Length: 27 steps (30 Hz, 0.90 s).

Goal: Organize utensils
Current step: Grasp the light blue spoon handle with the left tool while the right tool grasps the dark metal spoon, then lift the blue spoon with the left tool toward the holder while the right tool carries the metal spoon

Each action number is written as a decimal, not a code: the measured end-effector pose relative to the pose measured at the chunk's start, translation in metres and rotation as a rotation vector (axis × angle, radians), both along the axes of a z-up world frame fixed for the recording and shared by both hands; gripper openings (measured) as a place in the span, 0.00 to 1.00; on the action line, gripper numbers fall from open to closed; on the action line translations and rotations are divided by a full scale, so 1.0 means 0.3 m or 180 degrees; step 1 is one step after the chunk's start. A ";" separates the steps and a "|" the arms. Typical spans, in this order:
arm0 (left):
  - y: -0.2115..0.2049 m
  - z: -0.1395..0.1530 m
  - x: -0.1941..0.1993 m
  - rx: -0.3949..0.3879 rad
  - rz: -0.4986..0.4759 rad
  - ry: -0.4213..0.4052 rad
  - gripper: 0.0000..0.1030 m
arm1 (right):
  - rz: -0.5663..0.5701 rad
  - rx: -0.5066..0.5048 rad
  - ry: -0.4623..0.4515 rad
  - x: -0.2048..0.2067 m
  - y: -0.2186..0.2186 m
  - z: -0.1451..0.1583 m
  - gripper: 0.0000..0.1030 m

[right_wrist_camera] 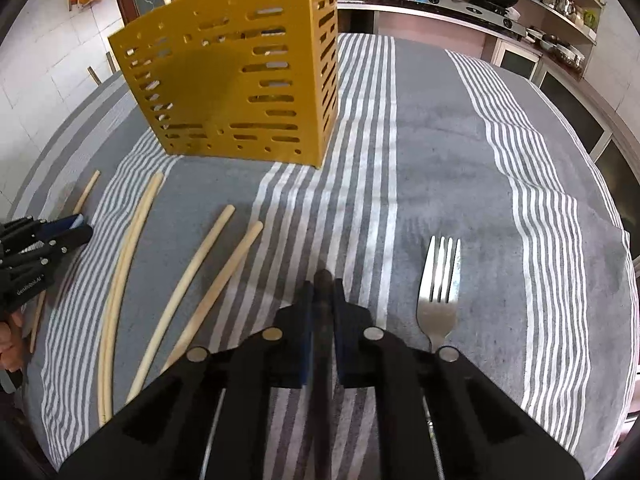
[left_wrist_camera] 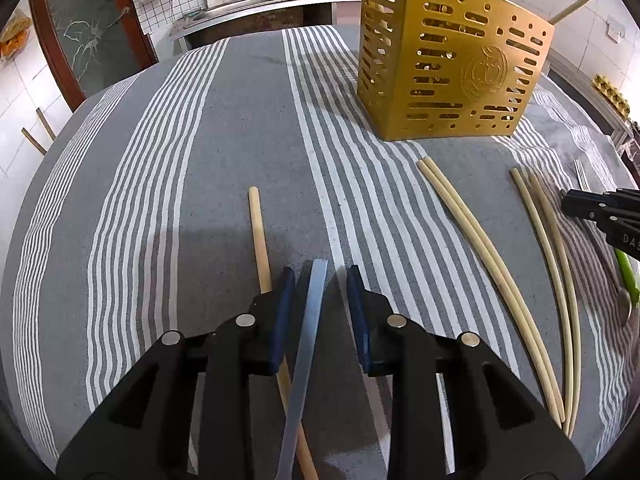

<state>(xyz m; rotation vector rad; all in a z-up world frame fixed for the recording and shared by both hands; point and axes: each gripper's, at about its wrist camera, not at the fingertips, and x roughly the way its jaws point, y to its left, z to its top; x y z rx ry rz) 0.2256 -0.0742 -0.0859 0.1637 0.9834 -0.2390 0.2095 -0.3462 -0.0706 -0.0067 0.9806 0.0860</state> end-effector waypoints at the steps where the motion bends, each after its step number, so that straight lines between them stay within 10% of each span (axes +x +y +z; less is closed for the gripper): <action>1: 0.002 0.002 0.000 -0.0009 -0.0003 0.0000 0.24 | -0.0006 0.0031 -0.0024 -0.005 -0.002 0.008 0.09; 27: 0.038 0.121 -0.063 -0.0191 -0.0080 -0.0231 0.00 | 0.0047 0.0184 -0.0847 -0.187 -0.060 0.228 0.09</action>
